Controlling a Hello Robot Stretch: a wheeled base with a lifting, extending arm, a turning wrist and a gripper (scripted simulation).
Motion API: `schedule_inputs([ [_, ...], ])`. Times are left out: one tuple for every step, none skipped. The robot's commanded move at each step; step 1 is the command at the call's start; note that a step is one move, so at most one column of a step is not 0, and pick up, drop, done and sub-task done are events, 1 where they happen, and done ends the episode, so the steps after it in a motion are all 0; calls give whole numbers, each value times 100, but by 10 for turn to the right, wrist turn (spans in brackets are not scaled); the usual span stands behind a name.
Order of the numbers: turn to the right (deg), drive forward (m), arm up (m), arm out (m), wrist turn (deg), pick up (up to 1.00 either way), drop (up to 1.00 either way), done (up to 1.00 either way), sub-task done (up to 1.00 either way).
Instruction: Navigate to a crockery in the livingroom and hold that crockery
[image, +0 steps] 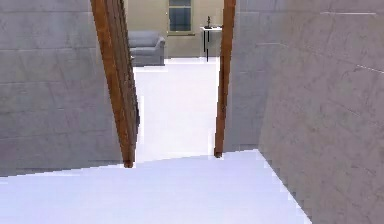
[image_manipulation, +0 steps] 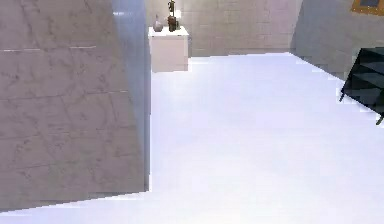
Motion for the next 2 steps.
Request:
schedule_inputs([
  [0, 100, 0, 0, 0, 0, 0, 0, 0],
  [0, 85, 0, 0, 0, 0, 0, 0, 0],
])
